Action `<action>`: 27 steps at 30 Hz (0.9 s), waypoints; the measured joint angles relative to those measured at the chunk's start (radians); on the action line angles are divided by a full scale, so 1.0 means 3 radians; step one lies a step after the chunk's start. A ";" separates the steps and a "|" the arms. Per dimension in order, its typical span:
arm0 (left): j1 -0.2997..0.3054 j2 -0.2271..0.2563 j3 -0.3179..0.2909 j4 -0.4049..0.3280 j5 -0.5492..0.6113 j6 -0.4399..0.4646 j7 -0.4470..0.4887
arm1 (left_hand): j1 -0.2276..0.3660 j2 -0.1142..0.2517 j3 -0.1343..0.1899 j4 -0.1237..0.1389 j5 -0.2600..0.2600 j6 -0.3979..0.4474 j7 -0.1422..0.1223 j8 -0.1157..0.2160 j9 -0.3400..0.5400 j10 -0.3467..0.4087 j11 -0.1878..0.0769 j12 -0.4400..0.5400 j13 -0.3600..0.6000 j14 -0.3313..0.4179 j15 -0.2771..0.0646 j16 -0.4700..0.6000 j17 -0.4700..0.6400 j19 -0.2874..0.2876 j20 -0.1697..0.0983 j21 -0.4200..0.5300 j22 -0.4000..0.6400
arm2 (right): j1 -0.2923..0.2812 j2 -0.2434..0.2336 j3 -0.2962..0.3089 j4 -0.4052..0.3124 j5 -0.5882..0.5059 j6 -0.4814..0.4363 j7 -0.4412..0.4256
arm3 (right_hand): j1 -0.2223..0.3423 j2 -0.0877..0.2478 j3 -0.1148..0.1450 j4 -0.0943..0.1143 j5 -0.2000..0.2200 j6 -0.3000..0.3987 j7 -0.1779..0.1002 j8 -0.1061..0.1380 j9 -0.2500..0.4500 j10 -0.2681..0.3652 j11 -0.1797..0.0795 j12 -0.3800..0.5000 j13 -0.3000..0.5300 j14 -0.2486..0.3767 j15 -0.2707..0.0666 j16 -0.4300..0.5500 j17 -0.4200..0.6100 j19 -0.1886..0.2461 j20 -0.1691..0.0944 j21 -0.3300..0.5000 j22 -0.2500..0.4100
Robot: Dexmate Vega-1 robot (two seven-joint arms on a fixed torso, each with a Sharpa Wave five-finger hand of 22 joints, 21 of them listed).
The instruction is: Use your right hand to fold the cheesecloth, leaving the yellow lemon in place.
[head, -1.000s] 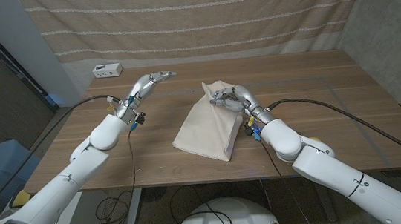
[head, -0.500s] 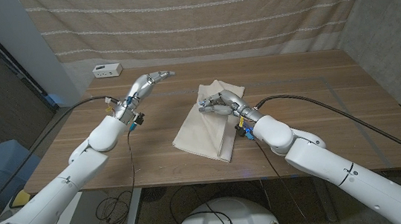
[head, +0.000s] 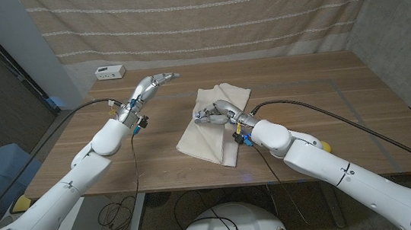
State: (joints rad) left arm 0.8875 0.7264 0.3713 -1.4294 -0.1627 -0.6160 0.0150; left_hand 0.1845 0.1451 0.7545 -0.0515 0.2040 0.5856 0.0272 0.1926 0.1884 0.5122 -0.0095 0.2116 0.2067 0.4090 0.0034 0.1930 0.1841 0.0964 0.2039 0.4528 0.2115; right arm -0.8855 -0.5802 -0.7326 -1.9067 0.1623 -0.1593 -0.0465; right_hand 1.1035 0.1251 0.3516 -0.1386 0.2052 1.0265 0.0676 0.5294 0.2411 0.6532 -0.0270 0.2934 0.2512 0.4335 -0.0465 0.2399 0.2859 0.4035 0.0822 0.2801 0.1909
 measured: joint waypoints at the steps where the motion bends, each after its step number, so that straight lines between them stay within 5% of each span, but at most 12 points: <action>1: 0.0000 0.0000 0.0000 0.0000 0.0001 0.0003 0.0002 | 0.0000 0.0000 0.0000 0.0000 0.0000 0.0000 0.0000 0.0000 0.0000 0.0000 0.0000 0.0000 0.0000 0.0000 0.0000 0.0000 0.0000 0.0000 0.0000 0.0000 0.0000 | 0.0010 0.0013 -0.0014 0.0020 0.0003 0.0005 0.0008 | 0.0000 0.0000 0.0000 0.0000 -0.0001 0.0000 0.0000 0.0000 -0.0005 -0.0005 -0.0005 0.0000 0.0003 -0.0011 0.0011 0.0000 0.0009 0.0000 0.0000 -0.0010 0.0000; 9: 0.0011 -0.0005 -0.0001 -0.0004 0.0007 0.0012 0.0018 | 0.0000 0.0000 0.0000 0.0000 0.0000 0.0000 0.0000 0.0000 0.0000 0.0000 0.0000 0.0000 0.0000 0.0012 0.0012 0.0000 0.0000 0.0000 0.0000 0.0000 0.0000 | 0.0085 0.0129 -0.0110 0.0180 0.0056 0.0113 0.0105 | -0.0027 0.0022 0.0000 0.0000 -0.0027 -0.0141 -0.0054 -0.0037 -0.0026 -0.0069 0.0013 -0.0051 0.0005 -0.0060 0.0007 0.0015 0.0066 -0.0003 0.0003 -0.0010 0.0000; 12: 0.0014 -0.0008 -0.0001 -0.0006 0.0008 0.0013 0.0021 | 0.0000 0.0000 0.0000 0.0000 0.0000 0.0000 0.0000 0.0000 0.0000 0.0000 0.0000 0.0000 0.0000 0.0012 0.0012 0.0000 0.0000 0.0000 0.0000 0.0000 0.0000 | 0.0117 0.0164 -0.0135 0.0251 0.0103 0.0144 0.0165 | -0.0190 0.0118 -0.0082 0.0096 -0.0075 -0.0567 -0.0093 -0.0280 -0.0108 -0.0287 0.0105 -0.0159 -0.0013 -0.0220 0.0026 0.0010 0.0125 -0.0163 0.0098 -0.0065 0.0007; 14: 0.0017 -0.0009 -0.0001 -0.0007 0.0009 0.0013 0.0023 | 0.0000 0.0000 0.0000 0.0000 0.0000 0.0000 0.0000 0.0000 0.0000 0.0000 0.0000 0.0000 0.0000 0.0012 0.0012 0.0000 0.0000 0.0000 0.0000 0.0000 0.0000 | 0.0142 0.0175 -0.0147 0.0293 0.0153 0.0152 0.0232 | -0.0434 0.0057 -0.0183 0.0197 -0.0081 -0.0940 -0.0111 -0.0533 -0.0159 -0.0531 0.0208 -0.0251 -0.0032 -0.0422 0.0147 -0.0055 0.0145 -0.0399 0.0210 -0.0150 0.0008; 18: 0.0025 -0.0010 -0.0001 -0.0013 0.0010 0.0013 0.0028 | 0.0000 0.0000 0.0000 0.0000 0.0000 0.0000 0.0000 0.0000 0.0000 0.0000 0.0000 0.0000 0.0000 0.0012 0.0012 0.0000 0.0000 0.0000 0.0000 0.0000 0.0000 | 0.0221 0.0178 -0.0176 0.0365 0.0258 0.0153 0.0407 | -0.0847 -0.0131 -0.0409 0.0311 -0.0067 -0.1324 -0.0161 -0.0840 -0.0184 -0.0879 0.0293 -0.0326 -0.0048 -0.0700 0.0291 -0.0114 0.0154 -0.0696 0.0331 -0.0236 0.0008; 23: 0.0032 -0.0011 -0.0001 -0.0021 0.0013 0.0017 0.0035 | 0.0000 0.0000 0.0013 0.0013 0.0000 0.0000 0.0000 0.0000 0.0000 0.0000 0.0000 0.0000 0.0000 0.0012 0.0012 0.0000 0.0000 0.0000 0.0000 0.0000 0.0000 | 0.0287 0.0151 -0.0190 0.0422 0.0339 0.0155 0.0559 | -0.1175 -0.0292 -0.0593 0.0414 -0.0029 -0.1537 -0.0190 -0.1010 -0.0174 -0.1052 0.0327 -0.0326 -0.0064 -0.0841 0.0338 -0.0114 0.0159 -0.0853 0.0376 -0.0256 0.0008; 27: 0.0043 -0.0012 -0.0004 -0.0038 0.0017 0.0030 0.0051 | 0.0000 0.0000 0.0013 0.0013 0.0000 0.0000 0.0000 0.0000 0.0000 0.0000 0.0000 0.0000 0.0000 0.0012 0.0012 0.0000 -0.0001 0.0000 0.0000 0.0000 0.0000 | 0.0317 0.0132 -0.0173 0.0481 0.0447 0.0233 0.0696 | -0.1125 -0.0126 -0.0534 0.0376 0.0045 -0.1543 -0.0185 -0.1031 -0.0174 -0.1060 0.0335 -0.0311 -0.0064 -0.0829 0.0305 -0.0087 0.0162 -0.0767 0.0291 -0.0198 0.0008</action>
State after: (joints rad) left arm 0.9005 0.7229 0.3702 -1.4407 -0.1576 -0.6070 0.0302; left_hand 0.1845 0.1451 0.7585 -0.0475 0.2040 0.5856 0.0272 0.1925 0.1883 0.5123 -0.0094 0.2116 0.2067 0.4126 0.0070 0.1929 0.1839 0.0964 0.2039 0.4528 0.2115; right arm -0.7905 -0.5406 -0.7844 -1.7625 0.2965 -0.0894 0.1624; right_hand 0.7661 0.0872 0.1916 -0.0258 0.2188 0.5637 0.0122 0.2200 0.1887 0.3352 0.0735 0.2001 0.2321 0.1847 0.0450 0.2139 0.3346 0.1735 0.1694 0.2208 0.1933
